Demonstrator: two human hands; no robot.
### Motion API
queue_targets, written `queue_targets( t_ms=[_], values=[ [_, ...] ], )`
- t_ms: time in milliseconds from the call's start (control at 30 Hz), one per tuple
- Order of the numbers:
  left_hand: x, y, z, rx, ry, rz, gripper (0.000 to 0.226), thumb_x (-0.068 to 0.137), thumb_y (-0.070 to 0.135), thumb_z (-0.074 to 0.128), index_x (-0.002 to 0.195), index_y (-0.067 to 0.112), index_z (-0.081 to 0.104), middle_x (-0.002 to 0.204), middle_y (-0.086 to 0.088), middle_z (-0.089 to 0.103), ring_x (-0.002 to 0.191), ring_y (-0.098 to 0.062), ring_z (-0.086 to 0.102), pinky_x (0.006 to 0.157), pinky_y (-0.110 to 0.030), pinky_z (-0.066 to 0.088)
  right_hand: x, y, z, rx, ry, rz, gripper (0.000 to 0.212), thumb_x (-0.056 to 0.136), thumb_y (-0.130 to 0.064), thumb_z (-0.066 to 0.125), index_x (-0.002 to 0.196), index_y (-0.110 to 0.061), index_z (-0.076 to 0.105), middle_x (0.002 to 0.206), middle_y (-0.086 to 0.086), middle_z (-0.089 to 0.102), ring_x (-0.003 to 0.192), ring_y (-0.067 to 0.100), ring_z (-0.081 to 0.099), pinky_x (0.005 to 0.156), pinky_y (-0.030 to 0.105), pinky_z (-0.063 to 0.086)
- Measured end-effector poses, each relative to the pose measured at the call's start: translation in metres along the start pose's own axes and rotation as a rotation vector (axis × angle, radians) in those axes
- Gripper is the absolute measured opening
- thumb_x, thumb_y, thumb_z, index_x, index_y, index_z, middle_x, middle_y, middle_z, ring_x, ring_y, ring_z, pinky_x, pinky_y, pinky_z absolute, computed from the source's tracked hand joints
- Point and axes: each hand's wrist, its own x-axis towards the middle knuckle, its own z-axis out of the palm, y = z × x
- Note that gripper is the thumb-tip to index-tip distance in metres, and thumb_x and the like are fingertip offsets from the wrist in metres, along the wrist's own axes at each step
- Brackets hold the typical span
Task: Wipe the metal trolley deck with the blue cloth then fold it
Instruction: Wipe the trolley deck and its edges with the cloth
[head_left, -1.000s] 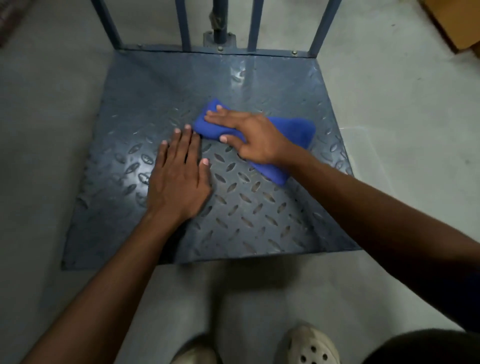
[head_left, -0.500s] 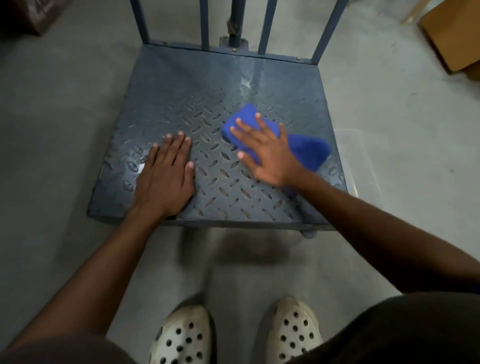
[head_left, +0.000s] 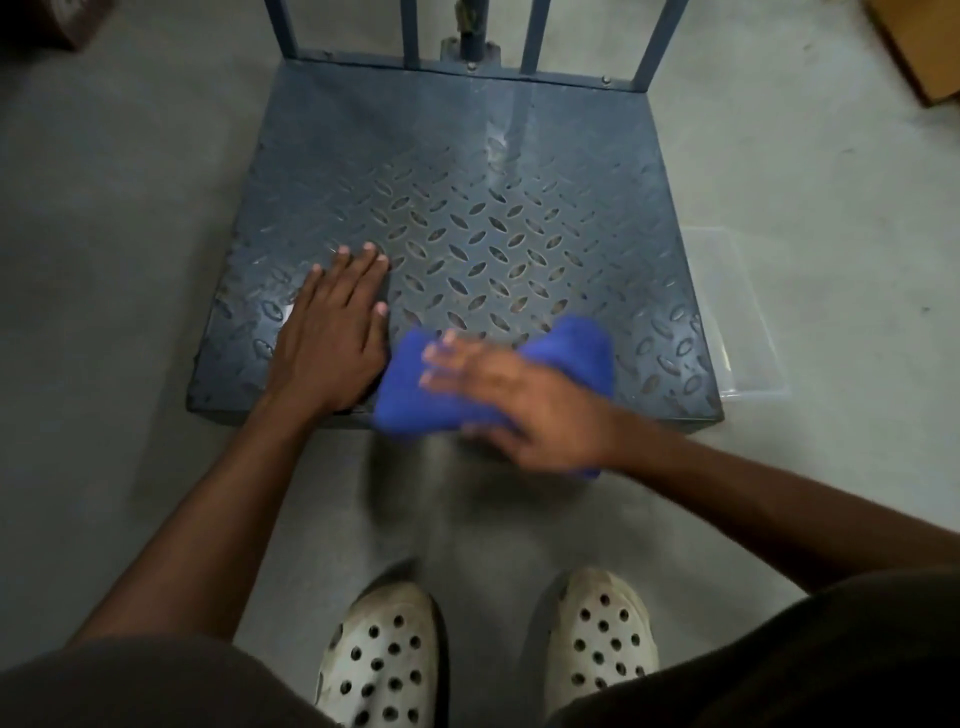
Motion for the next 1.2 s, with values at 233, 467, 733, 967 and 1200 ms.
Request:
queue_targets(
  t_ms=[233, 467, 733, 967, 1200],
  values=[
    [-0.012, -0.002, -0.049, 0.096, -0.104, 0.065, 0.074, 0.104, 0.048, 0.042, 0.168, 0.014, 0.026, 0.176, -0.009, 0.022, 0.164, -0.027, 0.017, 0.132, -0.044, 0.006, 0.020, -0.031, -0.049, 0.002, 0.180, -0.095, 0.049, 0.098, 0.000, 0.064, 0.147, 0.001, 0.059, 0.156, 0.017, 0.056, 0.149, 0.030, 0.050, 0.127, 0.047, 0.036],
    [-0.067, 0.009, -0.073, 0.144, -0.104, -0.121, 0.079, 0.102, 0.055, 0.018, 0.170, 0.014, 0.019, 0.178, -0.007, 0.012, 0.165, -0.023, 0.008, 0.133, -0.045, 0.001, 0.041, 0.002, -0.063, -0.078, 0.230, 0.335, 0.056, 0.105, -0.034, 0.057, 0.155, -0.009, 0.053, 0.156, 0.013, 0.057, 0.144, 0.030, 0.053, 0.119, 0.018, 0.027],
    [-0.098, 0.048, -0.100, 0.152, 0.004, -0.285, 0.078, 0.106, 0.056, 0.017, 0.170, 0.012, 0.012, 0.179, -0.007, 0.006, 0.166, -0.021, 0.001, 0.134, -0.047, -0.003, 0.086, -0.019, -0.078, -0.260, 0.355, 0.531, 0.053, 0.112, -0.034, 0.043, 0.159, -0.009, 0.045, 0.165, 0.019, 0.043, 0.156, 0.037, 0.035, 0.129, 0.039, 0.019],
    [-0.125, 0.065, -0.120, 0.197, -0.018, -0.275, 0.065, 0.113, 0.040, 0.025, 0.170, 0.012, 0.009, 0.179, -0.008, 0.006, 0.166, -0.022, 0.001, 0.134, -0.048, -0.004, 0.104, -0.098, -0.080, -0.104, 0.152, 0.226, 0.043, 0.111, -0.032, 0.052, 0.151, -0.019, 0.058, 0.148, 0.008, 0.064, 0.138, 0.024, 0.057, 0.105, 0.025, 0.038],
    [-0.119, 0.062, -0.101, 0.122, -0.009, -0.270, 0.063, 0.114, 0.035, 0.025, 0.170, 0.010, 0.010, 0.179, -0.007, 0.005, 0.165, -0.022, 0.001, 0.134, -0.043, -0.003, 0.058, -0.069, -0.071, -0.203, 0.139, 0.346, 0.053, 0.111, -0.035, 0.051, 0.161, -0.020, 0.045, 0.169, 0.008, 0.040, 0.158, 0.028, 0.034, 0.130, 0.037, 0.019]
  ],
)
